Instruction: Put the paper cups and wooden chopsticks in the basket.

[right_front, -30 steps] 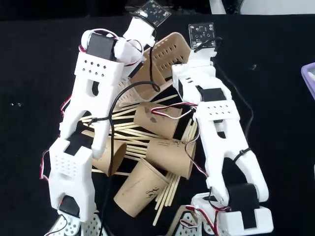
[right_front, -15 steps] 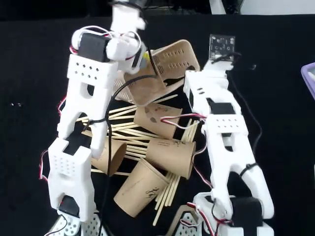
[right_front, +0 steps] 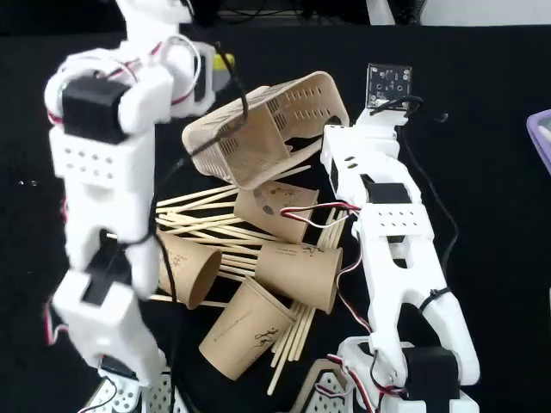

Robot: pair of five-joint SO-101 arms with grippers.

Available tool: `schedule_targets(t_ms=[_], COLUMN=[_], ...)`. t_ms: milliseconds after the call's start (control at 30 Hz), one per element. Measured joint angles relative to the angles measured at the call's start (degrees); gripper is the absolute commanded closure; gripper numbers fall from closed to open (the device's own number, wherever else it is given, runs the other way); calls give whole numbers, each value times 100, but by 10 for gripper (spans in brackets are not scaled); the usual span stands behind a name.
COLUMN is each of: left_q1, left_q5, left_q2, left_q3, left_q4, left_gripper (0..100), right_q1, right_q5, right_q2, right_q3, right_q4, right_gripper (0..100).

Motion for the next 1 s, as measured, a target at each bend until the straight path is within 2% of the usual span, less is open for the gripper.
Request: schedule_targets(t_ms=[167,300,433,633,667,767,833,1000], left_q1=[141,62,62,62,0,-352,-563,-774], left_q5=[9,70,598,721,721,721,730,730], left_q2=[-1837,-2576,-3147,-3613,-3613,-3692,-3719,-3710], left_q3=[2725,5310,7244,8879,9081,9600,9767,9793], left_q4=[-193,-1424,-2567,-3982,-4255,-5046,-5477,-5846], left_gripper=[800,800,791,791,819,987,952,970], right_q1=[0,0,0,-9,-18,-44,-70,-211], right_q5=[0,0,0,0,0,0,9,0], right_q2=[0,0,0,-9,-9,-9,-9,-18], right_q3=[0,0,0,0,0,62,62,62], right_q4=[0,0,0,0,0,0,0,0], right_gripper=[988,988,988,988,988,988,988,988])
